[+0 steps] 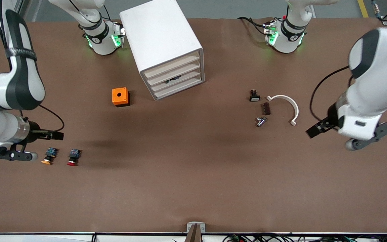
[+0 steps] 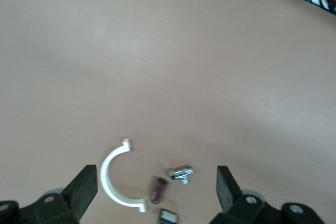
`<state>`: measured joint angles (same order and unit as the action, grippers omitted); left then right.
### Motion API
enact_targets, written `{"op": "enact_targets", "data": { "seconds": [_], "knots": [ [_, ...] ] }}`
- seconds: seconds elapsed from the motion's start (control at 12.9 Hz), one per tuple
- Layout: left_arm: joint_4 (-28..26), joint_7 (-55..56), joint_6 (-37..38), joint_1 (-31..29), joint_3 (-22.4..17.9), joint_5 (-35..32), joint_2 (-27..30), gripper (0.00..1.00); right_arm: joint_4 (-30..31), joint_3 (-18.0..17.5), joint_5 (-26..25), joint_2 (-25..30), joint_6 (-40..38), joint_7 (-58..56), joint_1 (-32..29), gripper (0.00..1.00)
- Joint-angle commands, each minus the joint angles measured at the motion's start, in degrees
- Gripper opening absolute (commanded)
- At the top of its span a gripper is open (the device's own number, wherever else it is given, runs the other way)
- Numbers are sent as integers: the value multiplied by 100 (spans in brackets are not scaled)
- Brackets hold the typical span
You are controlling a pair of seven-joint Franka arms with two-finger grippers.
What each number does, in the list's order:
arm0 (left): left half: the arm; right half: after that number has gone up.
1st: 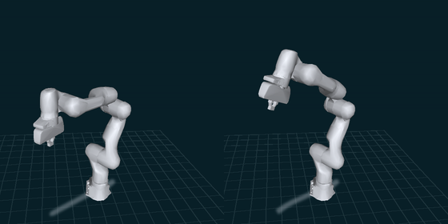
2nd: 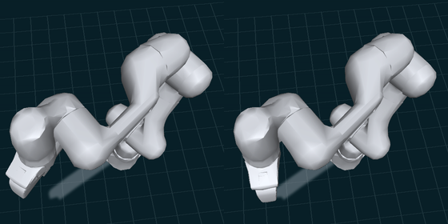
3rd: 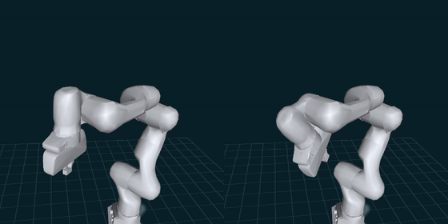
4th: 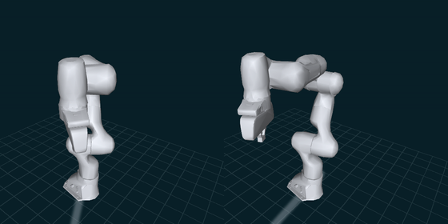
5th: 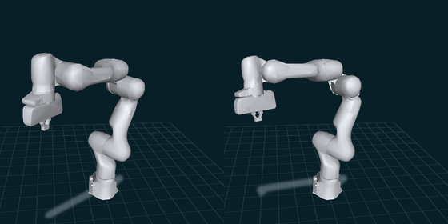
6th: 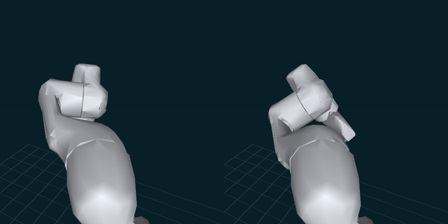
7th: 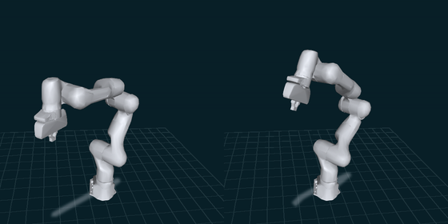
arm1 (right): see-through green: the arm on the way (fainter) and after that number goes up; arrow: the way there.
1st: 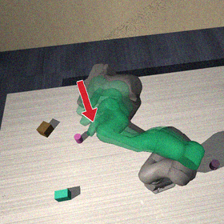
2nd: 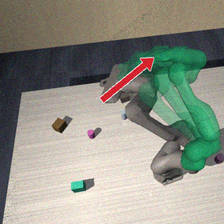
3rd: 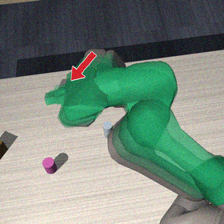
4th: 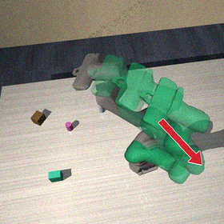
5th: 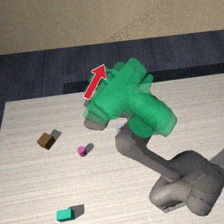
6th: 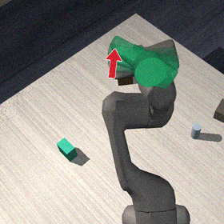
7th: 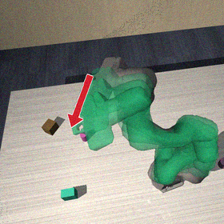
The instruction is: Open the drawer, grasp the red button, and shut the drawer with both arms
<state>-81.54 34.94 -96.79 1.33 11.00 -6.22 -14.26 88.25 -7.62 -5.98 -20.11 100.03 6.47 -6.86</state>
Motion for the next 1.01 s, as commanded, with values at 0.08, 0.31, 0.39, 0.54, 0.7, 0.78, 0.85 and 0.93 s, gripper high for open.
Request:
{"op": "enact_targets", "data": {
  "seconds": [0.08, 0.31, 0.39, 0.54, 0.7, 0.78, 0.85, 0.93],
  "knots": [
    [-546, -1197, 485, -290, 43, 24, 1002, 100, 157, -344, -18, 989, -449, 100, 26, 100],
    [-880, -2375, 670, -282, -299, 94, 1583, 100, 79, -345, 0, 1123, -528, 21, -17, 100],
    [-1029, -2526, 705, -282, -309, 94, 1759, 100, -113, -319, -9, 1106, -537, -145, -26, 100],
    [-1372, -2755, 705, -308, -335, 94, 2136, 100, -317, -293, -18, 1070, -668, -645, -70, 100],
    [-1540, -2773, 705, -247, -449, 260, 2349, 100, -396, -301, 0, 1053, -756, -700, -193, 100],
    [-1532, -2773, 740, -264, -467, 479, 2358, 100, -405, -301, 0, 1053, -757, -700, -202, 100],
    [-1532, -2782, 758, -299, -476, 594, 2349, 100, -449, -301, 17, 1044, -765, -700, -211, 100],
    [-1541, -2782, 802, -300, -458, 613, 2349, 100, -493, -284, 305, 1009, -765, -700, -298, 100]
  ]
}}
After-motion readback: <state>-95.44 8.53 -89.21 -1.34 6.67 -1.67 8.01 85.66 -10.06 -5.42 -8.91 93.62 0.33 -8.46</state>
